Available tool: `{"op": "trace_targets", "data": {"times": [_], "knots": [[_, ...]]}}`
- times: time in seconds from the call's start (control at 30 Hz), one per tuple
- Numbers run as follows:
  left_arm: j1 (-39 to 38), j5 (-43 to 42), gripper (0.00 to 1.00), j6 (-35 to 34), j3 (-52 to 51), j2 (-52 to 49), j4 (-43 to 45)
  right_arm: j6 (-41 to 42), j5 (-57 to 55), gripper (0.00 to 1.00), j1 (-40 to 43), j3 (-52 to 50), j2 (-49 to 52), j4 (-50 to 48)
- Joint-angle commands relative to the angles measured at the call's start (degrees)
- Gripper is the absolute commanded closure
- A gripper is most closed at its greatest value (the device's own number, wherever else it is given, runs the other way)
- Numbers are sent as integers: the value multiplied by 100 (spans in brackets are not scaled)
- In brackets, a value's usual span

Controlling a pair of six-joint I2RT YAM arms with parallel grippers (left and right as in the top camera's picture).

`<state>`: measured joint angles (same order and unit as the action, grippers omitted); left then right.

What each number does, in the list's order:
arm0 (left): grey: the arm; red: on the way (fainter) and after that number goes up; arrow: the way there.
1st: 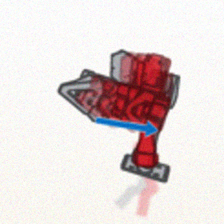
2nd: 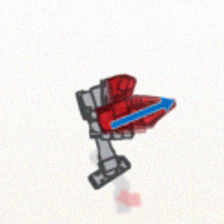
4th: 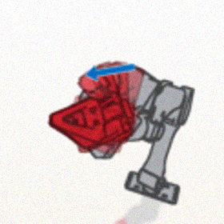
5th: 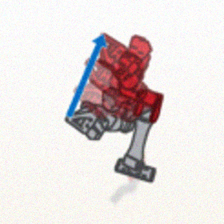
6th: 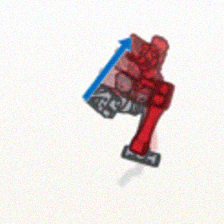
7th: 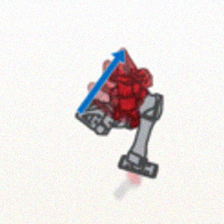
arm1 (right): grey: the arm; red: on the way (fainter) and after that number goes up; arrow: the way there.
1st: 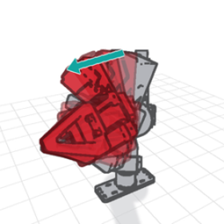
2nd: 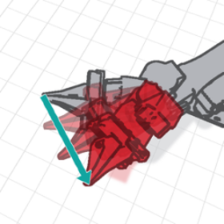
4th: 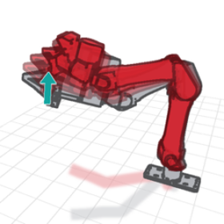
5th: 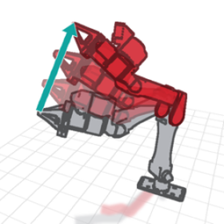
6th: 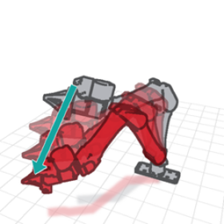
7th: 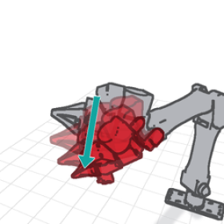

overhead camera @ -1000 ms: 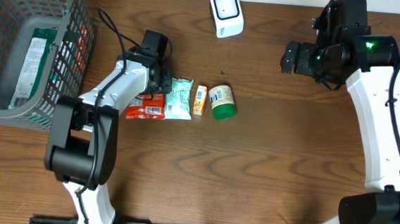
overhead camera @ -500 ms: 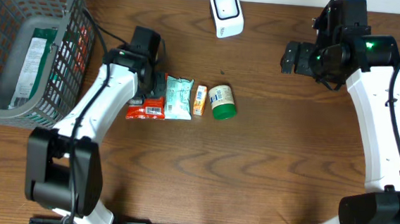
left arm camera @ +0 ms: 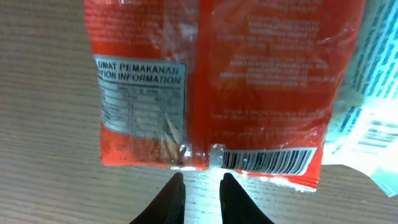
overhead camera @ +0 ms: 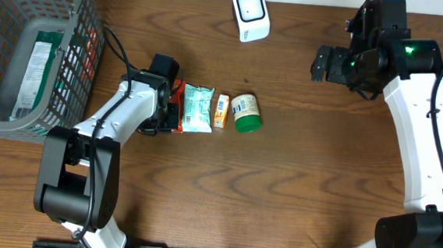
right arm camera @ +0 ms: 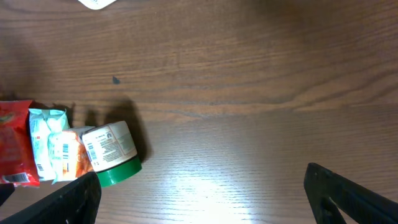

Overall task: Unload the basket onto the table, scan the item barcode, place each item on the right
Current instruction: 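Lower and adjust the red bag flat beside the green packet with left gripper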

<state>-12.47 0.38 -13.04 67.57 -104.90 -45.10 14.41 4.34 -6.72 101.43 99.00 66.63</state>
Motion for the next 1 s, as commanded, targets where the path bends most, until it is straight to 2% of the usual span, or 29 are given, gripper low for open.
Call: {"op": "trace_targets", "data": {"times": [0.0,0.1,0.17,0.4,0.77,0.97], "knots": [[28,22,79,98,205,214,-92,-55,26,1,-13,98,24,4],[31,22,81,68,247,522,118,-55,24,1,-11,98,24,4],[28,-7,93,-87,247,627,291,-55,24,1,-11,98,24,4],[13,-970,92,-385,50,616,833,-55,24,1,-13,98,24,4],[13,-1025,93,-487,-564,396,1440,-55,26,1,-13,98,24,4],[17,-756,93,-415,-597,396,1434,-55,24,1,-13,98,24,4]]}}
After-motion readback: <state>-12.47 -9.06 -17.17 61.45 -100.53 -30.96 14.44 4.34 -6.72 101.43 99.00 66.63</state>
